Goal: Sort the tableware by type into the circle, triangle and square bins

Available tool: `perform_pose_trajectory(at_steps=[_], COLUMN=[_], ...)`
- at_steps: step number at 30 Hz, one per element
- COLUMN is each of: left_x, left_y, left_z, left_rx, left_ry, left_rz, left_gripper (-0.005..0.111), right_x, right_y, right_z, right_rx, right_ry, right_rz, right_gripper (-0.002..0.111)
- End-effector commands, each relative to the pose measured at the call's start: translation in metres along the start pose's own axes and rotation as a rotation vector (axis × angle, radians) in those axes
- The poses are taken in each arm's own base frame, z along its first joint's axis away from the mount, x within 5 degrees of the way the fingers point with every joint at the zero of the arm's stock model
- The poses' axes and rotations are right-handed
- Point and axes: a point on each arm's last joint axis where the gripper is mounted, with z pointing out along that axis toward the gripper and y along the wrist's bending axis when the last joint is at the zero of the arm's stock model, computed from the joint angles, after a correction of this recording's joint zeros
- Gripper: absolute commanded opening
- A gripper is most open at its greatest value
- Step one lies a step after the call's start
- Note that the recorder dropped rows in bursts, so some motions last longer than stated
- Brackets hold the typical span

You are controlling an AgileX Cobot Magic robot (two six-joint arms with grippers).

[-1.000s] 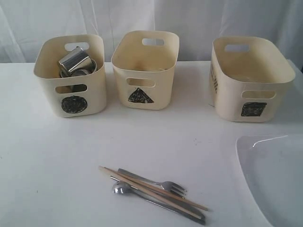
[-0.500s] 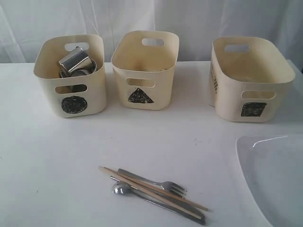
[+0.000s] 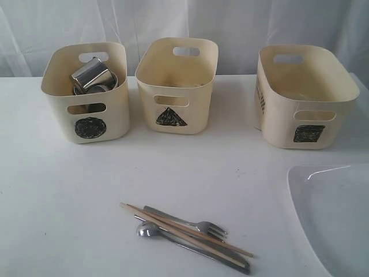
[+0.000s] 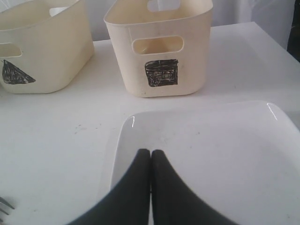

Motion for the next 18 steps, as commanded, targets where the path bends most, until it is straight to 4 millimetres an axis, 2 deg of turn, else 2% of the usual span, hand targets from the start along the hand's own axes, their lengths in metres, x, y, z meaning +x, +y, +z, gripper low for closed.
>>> perform_pose_trajectory(at_steps=[1,3,4,6,10,12,15,18], left_x=[0.004,0.004,0.004,0.004,0.004,0.004,0.004,0.004], left_y=[-0.001,-0.001,-0.001,-0.001,-0.001,-0.001,-0.001,-0.001], left_z=[0.001,0.001,0.001,0.001,0.001,0.001,0.001,0.001], left_rx=[0.010,0.010,0.010,0.010,0.010,0.010,0.010,0.010], left_ry=[0.021,0.019,0.019,0.019,0.019,0.019,0.019,0.019], left_rz=[0.002,0.002,0.002,0.002,0.002,0.005,0.005,0.005], left_gripper=[0.000,0.000,0.000,0.000,0.000,0.000,0.000,0.000], right_x=[-0.001,-0.004,-0.007,-0.015,-0.039,-0.053,-0.070,-0.074], right_y=[-0.002,-0.003,-0.005,-0.004,0.007,0.013,0.021,0.018], right_z=[0.000,0.000,0.000,-0.002,-0.009,-0.019,-0.037,-0.042], right_rx=[0.020,0.039,0.069,0.102,0.096,0.075,-0.177,-0.245], right_ry=[-0.018,-0.041,-0.069,-0.154,-0.459,-0.663,-0.927,-0.966], right_rz=[-0.133,-0.273,-0.475,-0.714,-0.744,-0.674,-0.183,0.007], right_gripper=[0.000,0.000,0.000,0.000,0.000,0.000,0.000,0.000])
